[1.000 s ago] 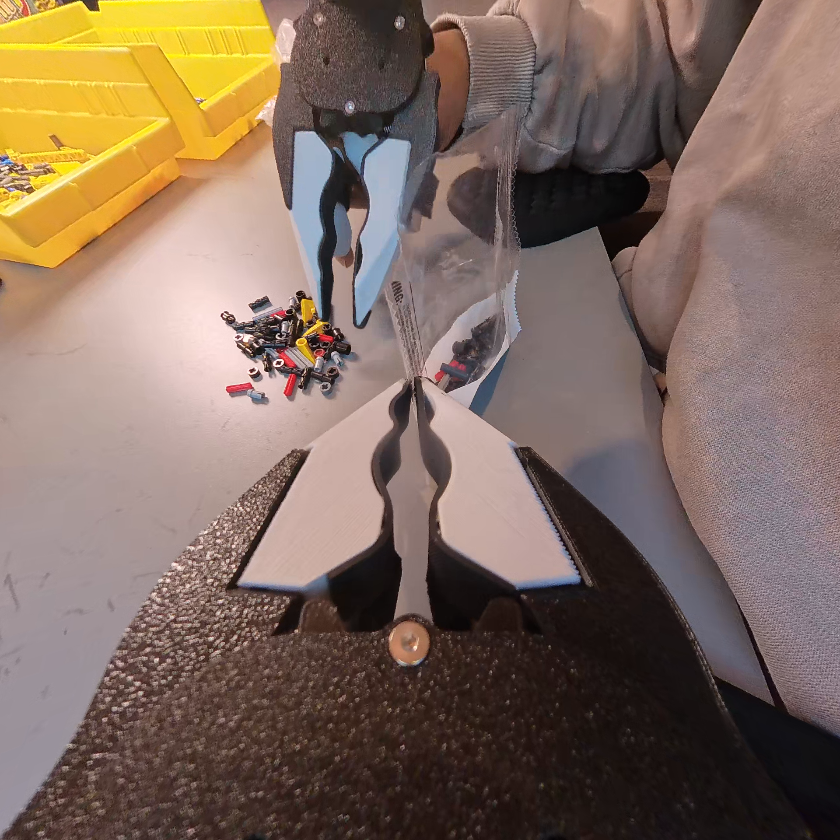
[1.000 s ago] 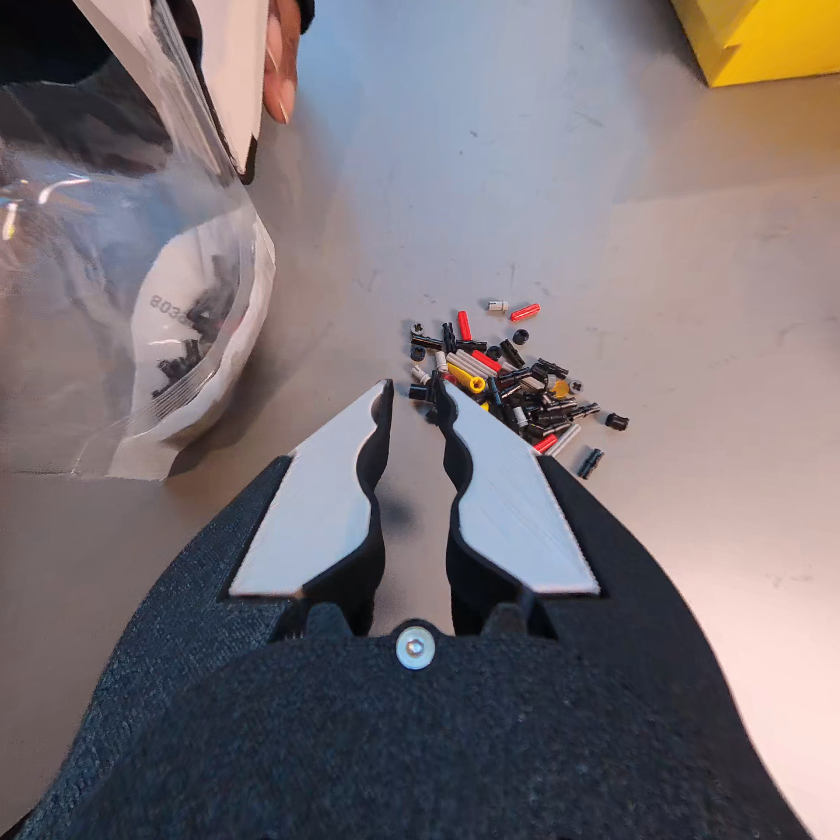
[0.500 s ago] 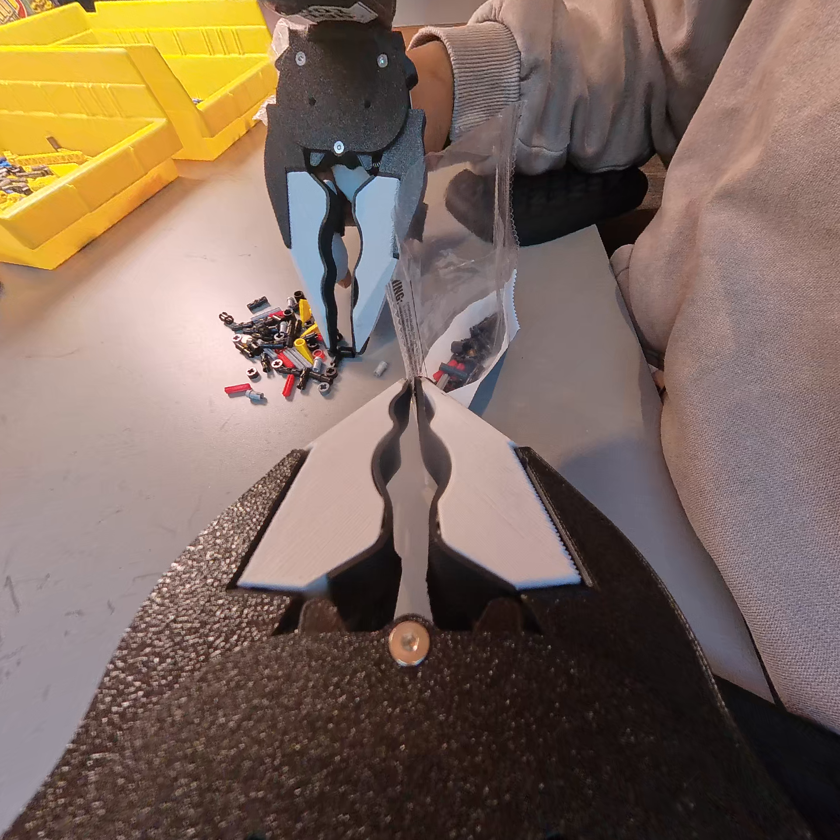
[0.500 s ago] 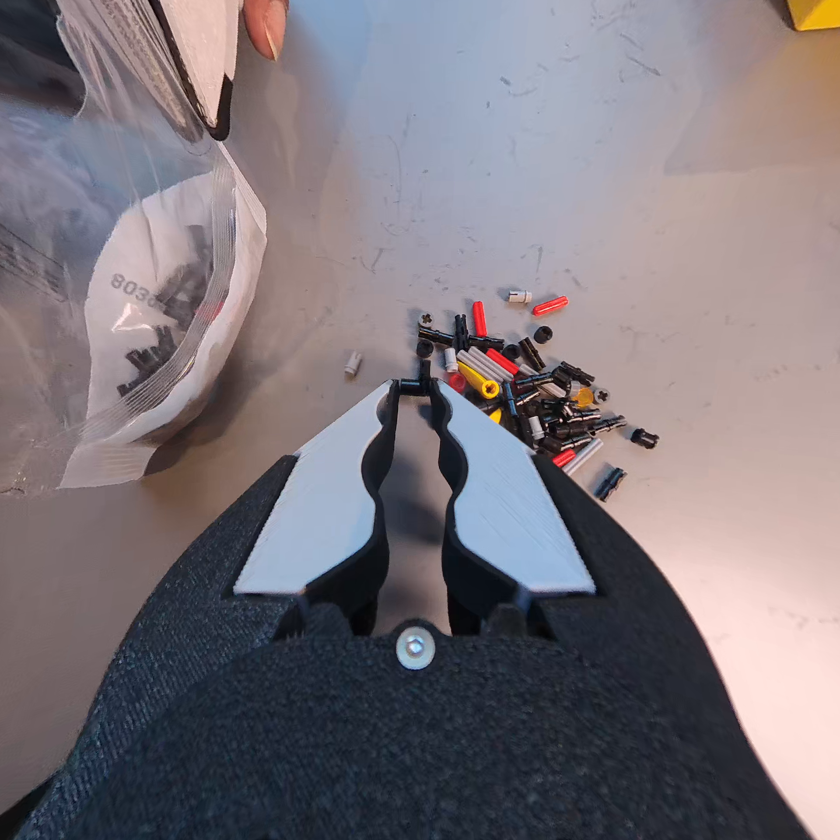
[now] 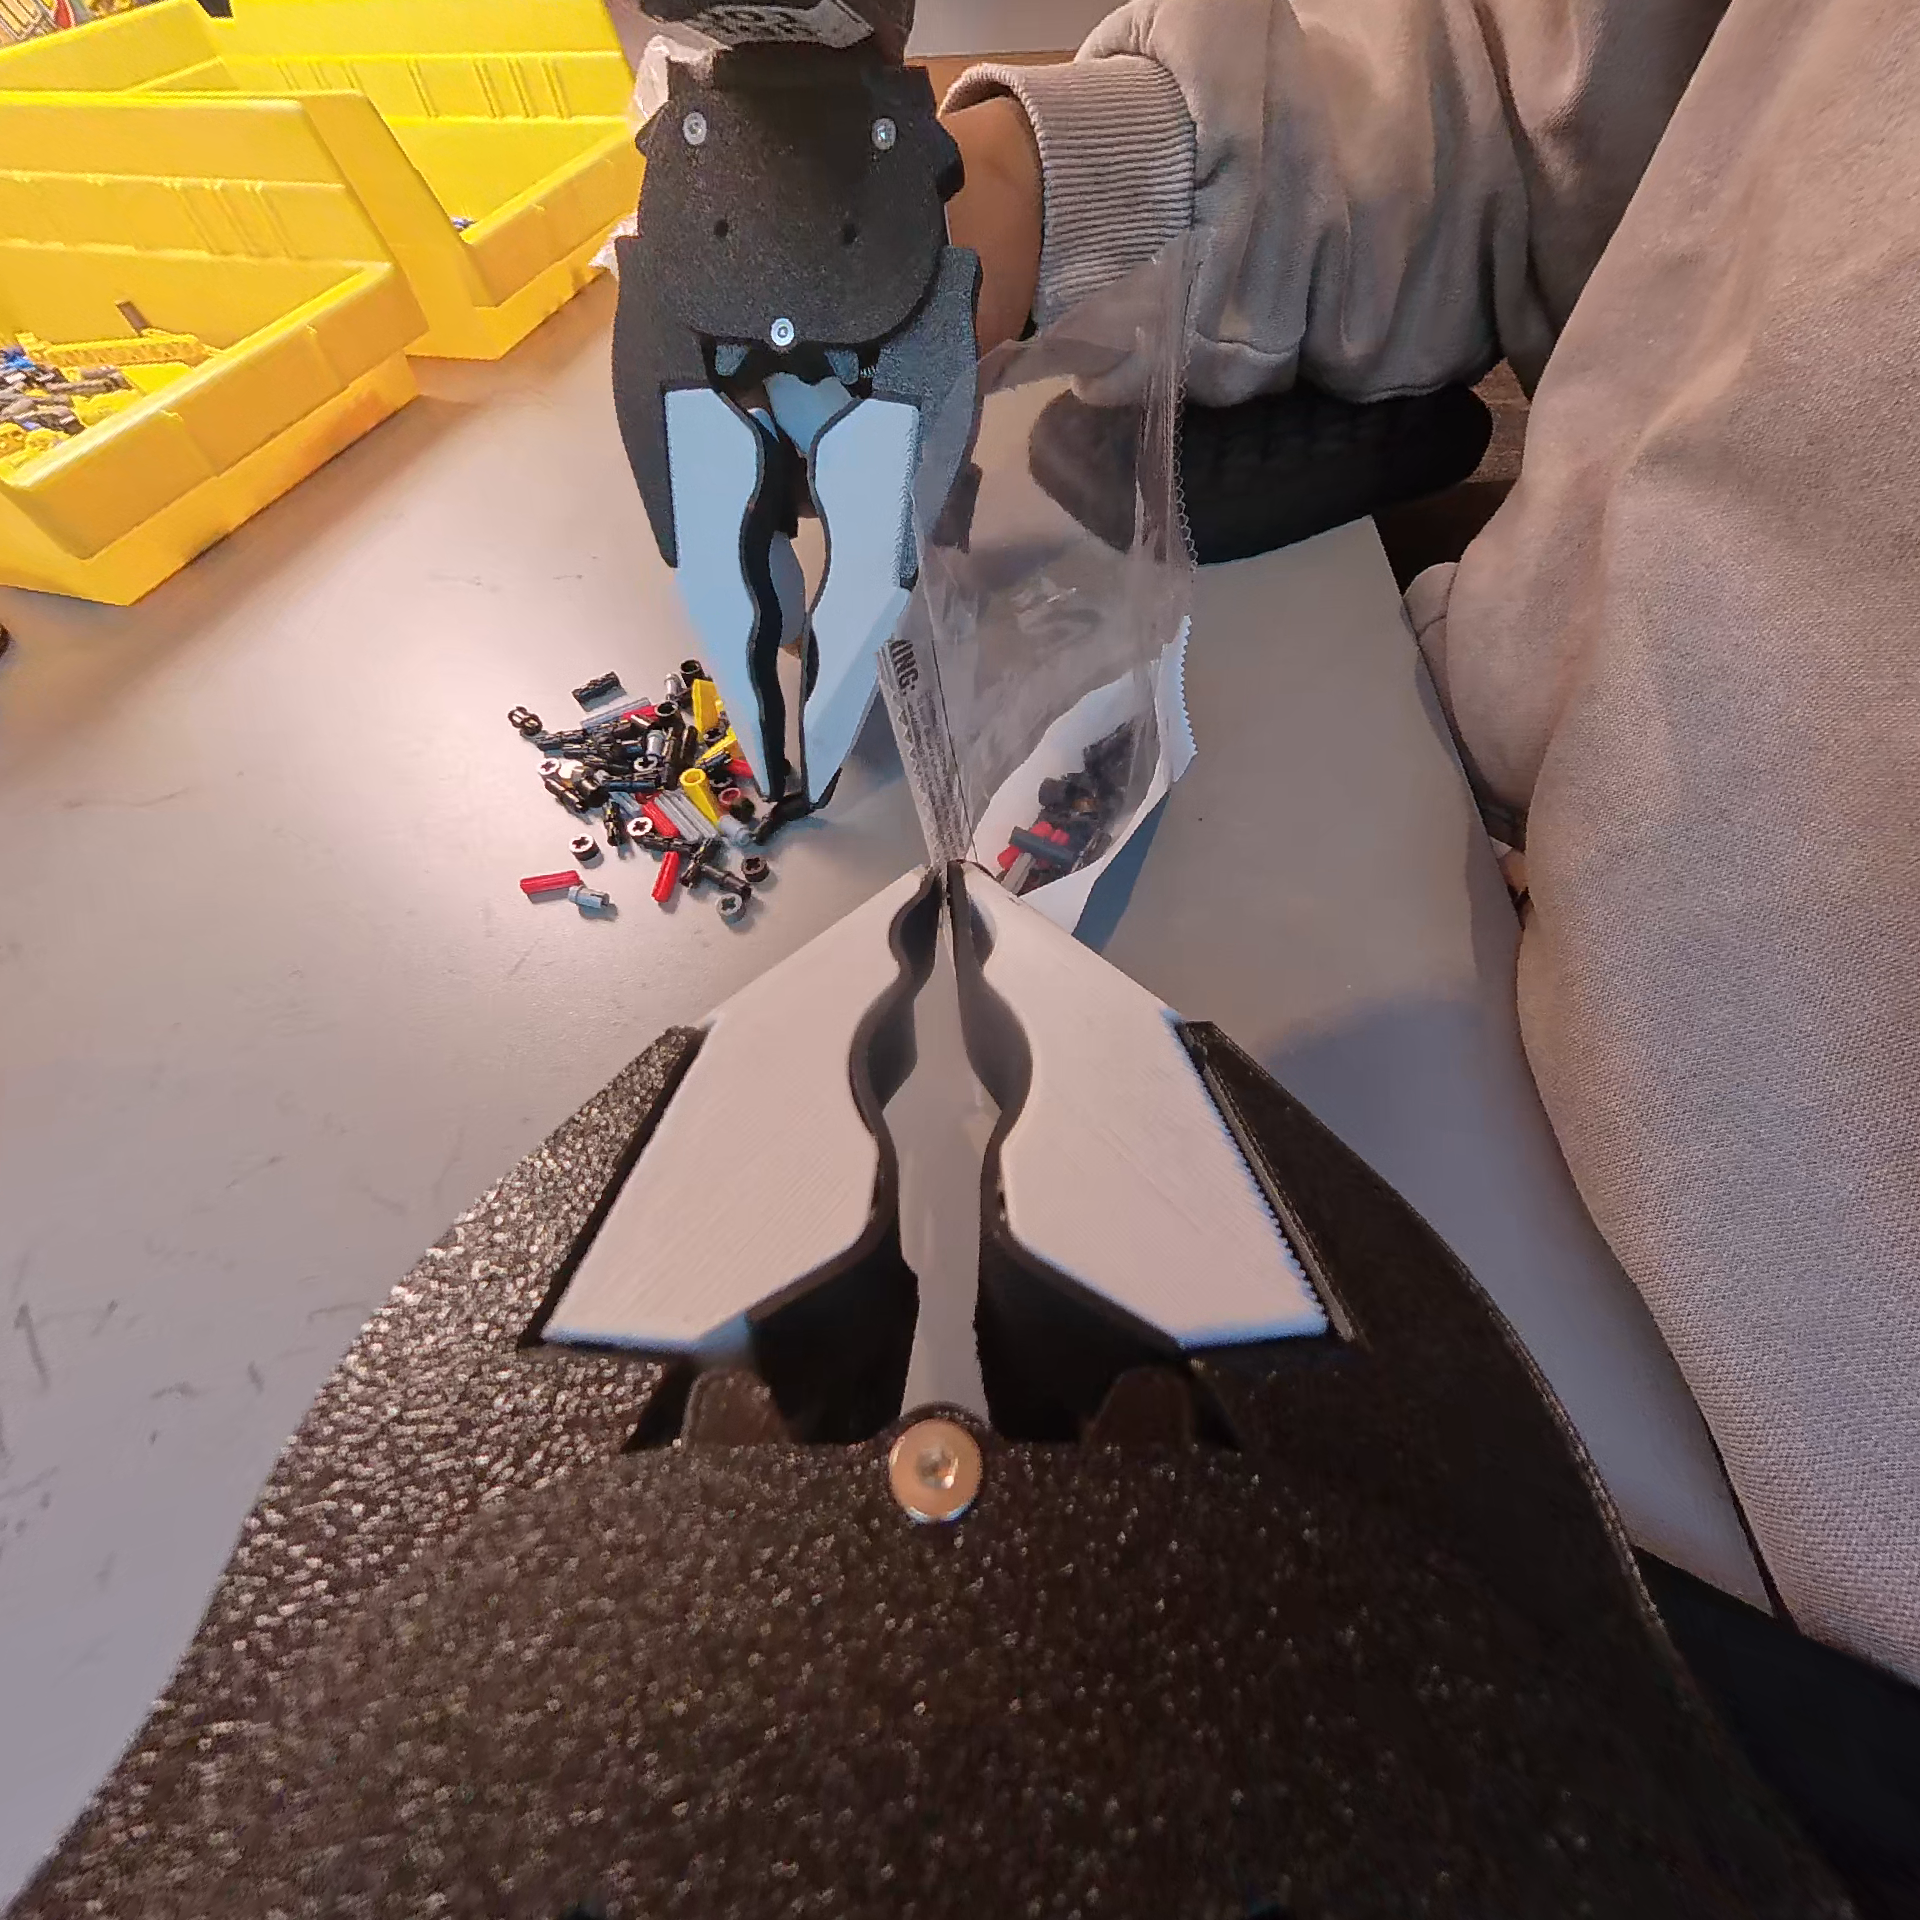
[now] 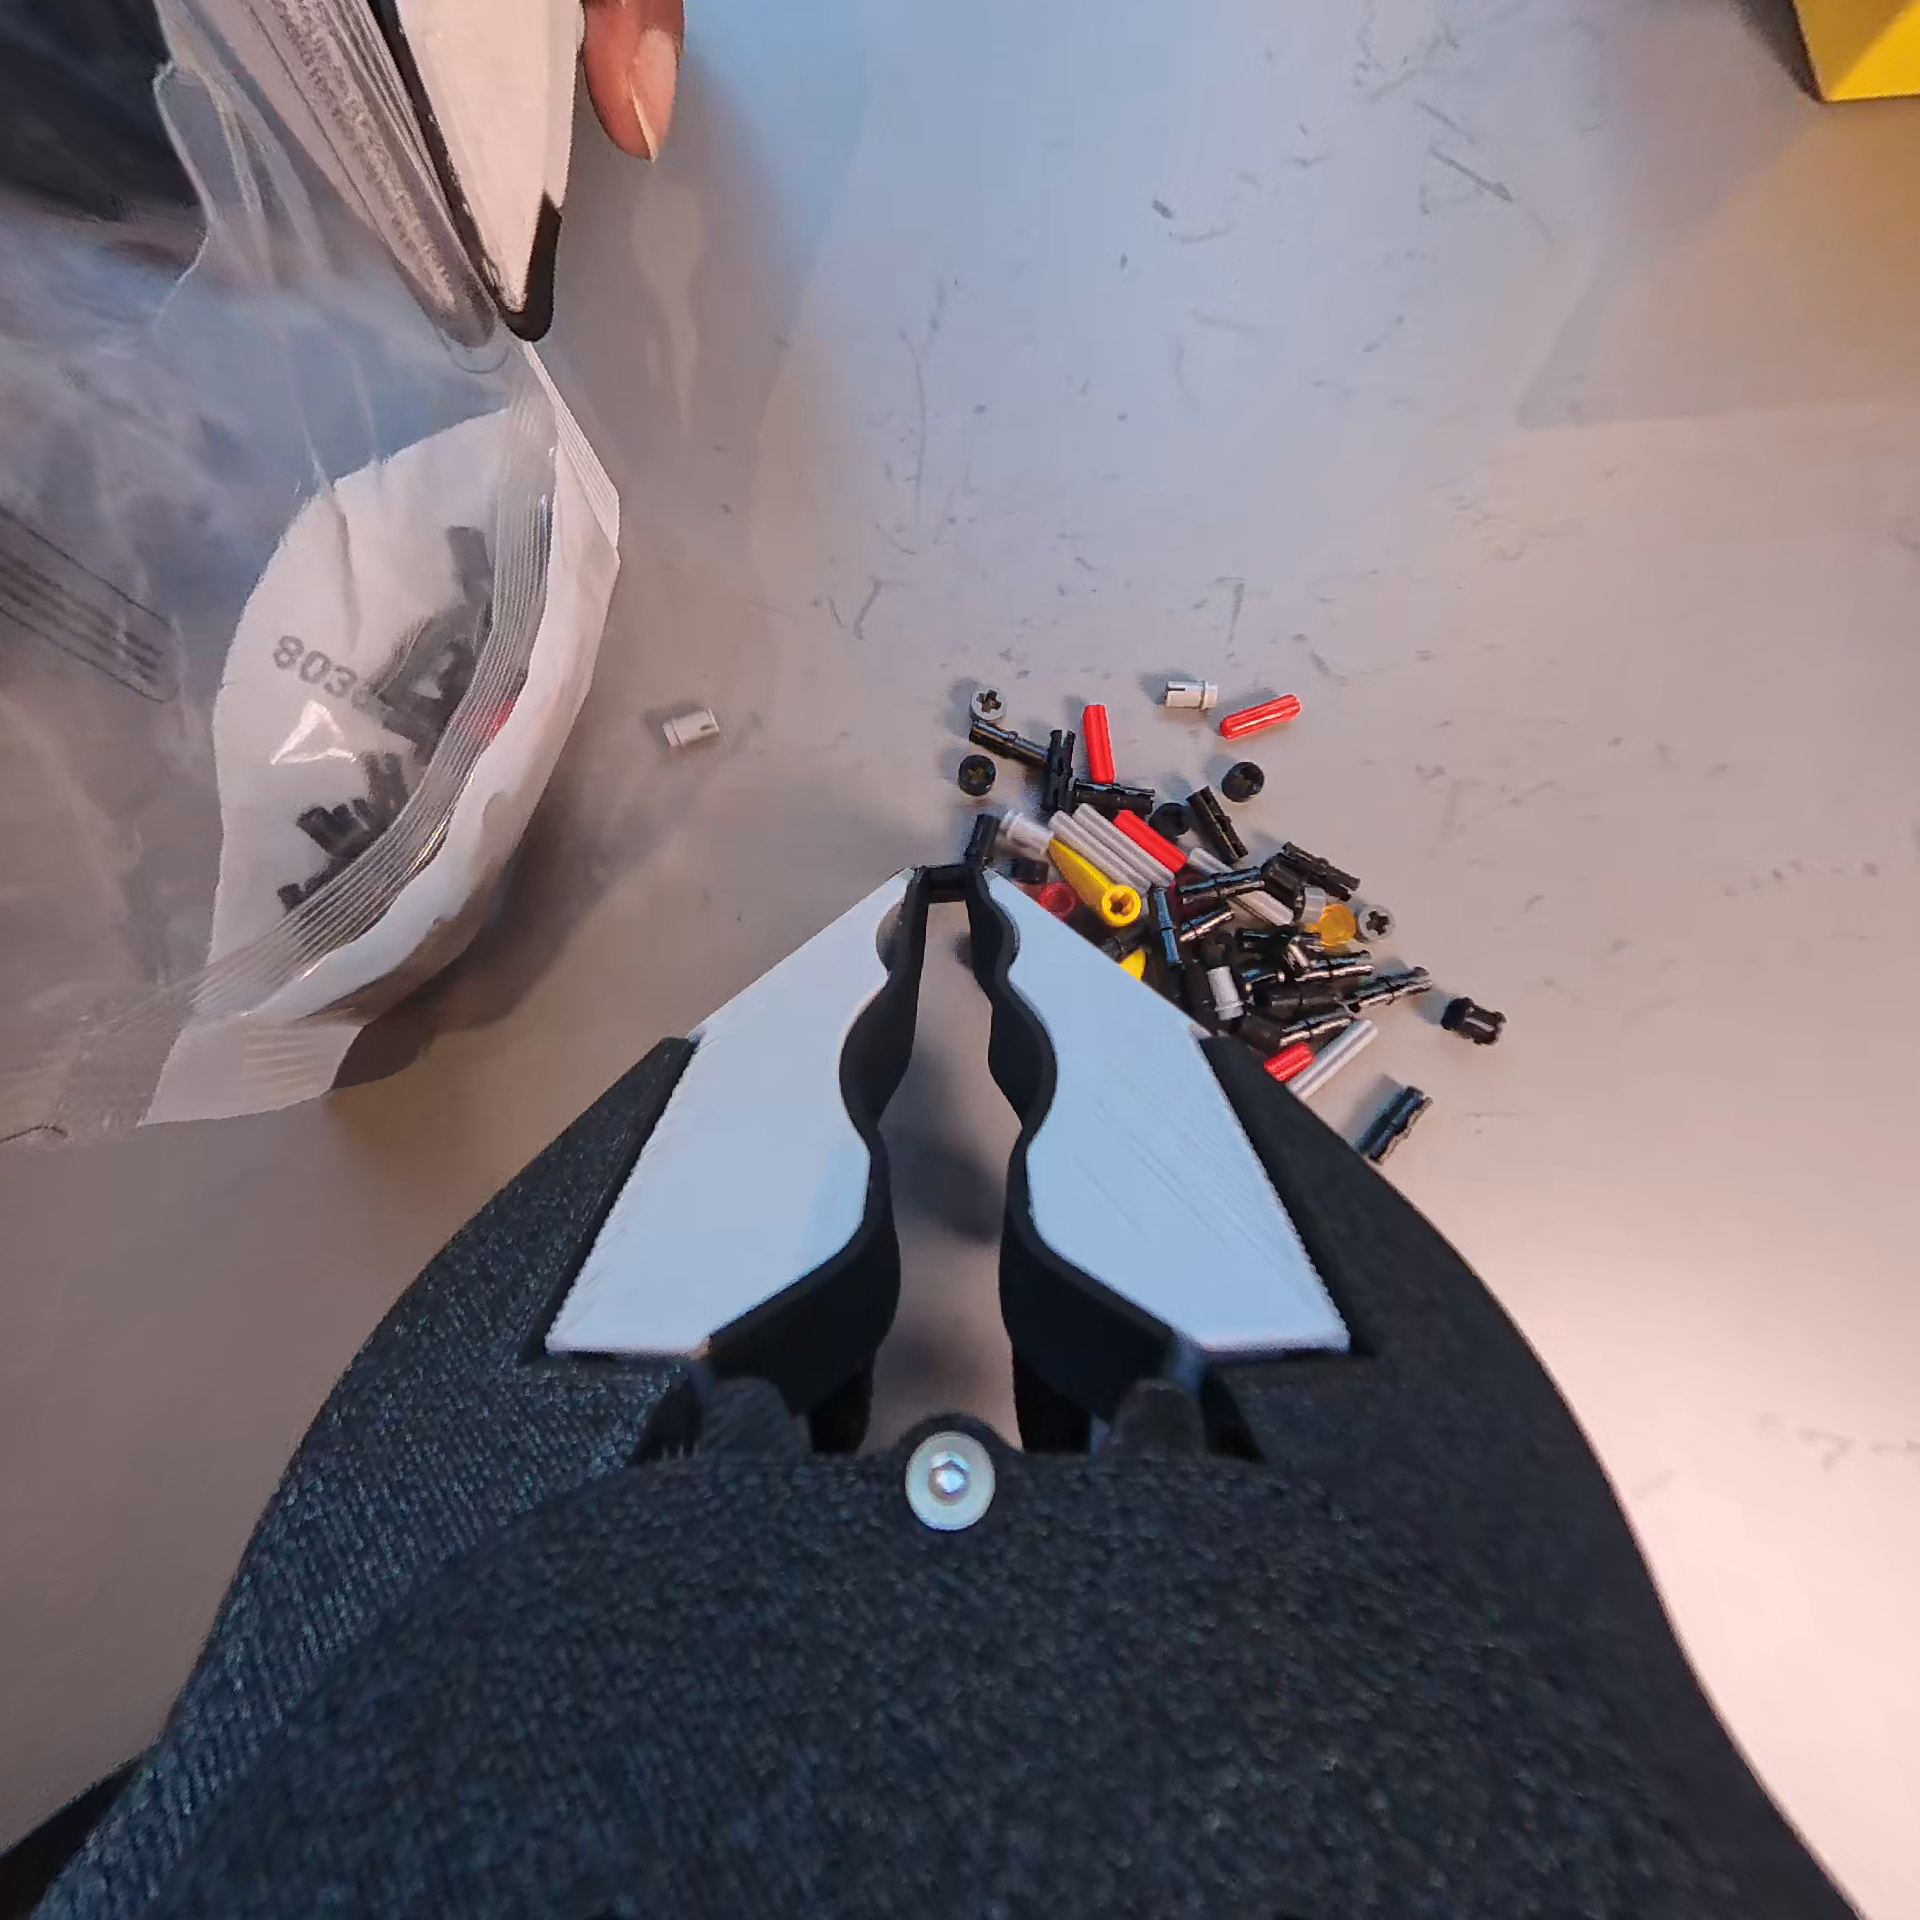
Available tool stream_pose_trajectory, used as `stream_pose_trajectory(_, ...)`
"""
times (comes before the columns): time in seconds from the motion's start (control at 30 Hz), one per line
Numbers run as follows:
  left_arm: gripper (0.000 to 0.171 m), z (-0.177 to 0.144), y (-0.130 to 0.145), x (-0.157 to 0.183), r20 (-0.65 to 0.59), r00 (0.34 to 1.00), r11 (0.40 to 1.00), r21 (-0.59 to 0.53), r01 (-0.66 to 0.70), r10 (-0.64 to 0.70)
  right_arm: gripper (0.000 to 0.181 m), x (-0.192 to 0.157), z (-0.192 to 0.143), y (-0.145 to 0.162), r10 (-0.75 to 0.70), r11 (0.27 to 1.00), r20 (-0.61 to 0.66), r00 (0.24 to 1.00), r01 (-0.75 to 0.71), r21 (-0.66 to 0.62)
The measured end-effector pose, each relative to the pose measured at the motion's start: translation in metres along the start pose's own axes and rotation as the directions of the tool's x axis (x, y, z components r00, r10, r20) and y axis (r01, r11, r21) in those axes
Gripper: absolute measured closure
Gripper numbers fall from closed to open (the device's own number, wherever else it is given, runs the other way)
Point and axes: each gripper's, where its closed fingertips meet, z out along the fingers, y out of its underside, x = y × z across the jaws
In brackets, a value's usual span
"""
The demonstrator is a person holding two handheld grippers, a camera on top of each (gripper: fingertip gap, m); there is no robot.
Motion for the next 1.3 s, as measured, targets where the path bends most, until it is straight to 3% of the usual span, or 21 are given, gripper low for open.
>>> stream_pose_trajectory(0.3, 0.171, 0.0, 0.0, -0.001, 0.003, 1.0, 1.0, 0.0, 0.004, -0.004, 0.175, -0.003, -0.02, -0.018, 0.007, 0.994, 0.012, 1.0, -0.008, 0.107)
stream_pose_trajectory(0.47, 0.171, 0.0, 0.0, -0.001, 0.002, 1.0, 1.0, -0.001, 0.008, -0.008, 0.174, -0.031, -0.071, -0.087, -0.045, 0.909, 0.124, 0.991, -0.011, 0.417)
stream_pose_trajectory(0.53, 0.171, 0.0, 0.0, -0.001, 0.002, 1.0, 1.0, -0.001, 0.008, -0.008, 0.174, -0.051, -0.083, -0.105, -0.1, 0.877, 0.196, 0.976, -0.006, 0.48)
stream_pose_trajectory(0.67, 0.171, 0.0, 0.0, 0.0, 0.001, 1.0, 1.0, 0.0, 0.001, -0.001, 0.163, -0.062, -0.068, -0.1, -0.144, 0.905, 0.195, 0.97, 0.05, 0.421)
stream_pose_trajectory(0.83, 0.171, -0.004, -0.003, 0.012, -0.057, 0.998, 0.999, 0.032, -0.04, 0.041, 0.163, -0.042, -0.088, -0.111, -0.046, 0.827, 0.233, 0.971, -0.094, 0.555)
stream_pose_trajectory(0.9, 0.171, -0.007, -0.005, 0.018, -0.085, 0.994, 0.997, 0.053, -0.06, 0.065, 0.164, -0.027, -0.076, -0.099, -0.003, 0.864, 0.182, 0.983, -0.089, 0.495)
stream_pose_trajectory(1.0, 0.171, -0.008, -0.004, 0.025, -0.125, 0.989, 0.995, 0.057, -0.077, 0.083, 0.163, -0.022, -0.029, -0.066, -0.052, 0.959, 0.079, 0.995, 0.028, 0.282)
stream_pose_trajectory(1.13, 0.171, -0.008, -0.003, 0.03, -0.15, 0.984, 0.994, 0.052, -0.092, 0.099, 0.162, -0.042, 0.019, -0.052, -0.125, 0.984, 0.104, 0.987, 0.11, 0.141)
stream_pose_trajectory(1.3, 0.171, -0.007, -0.002, 0.03, -0.147, 0.984, 0.995, 0.044, -0.092, 0.097, 0.162, -0.046, 0.042, -0.053, -0.144, 0.988, 0.123, 0.982, 0.136, 0.069)
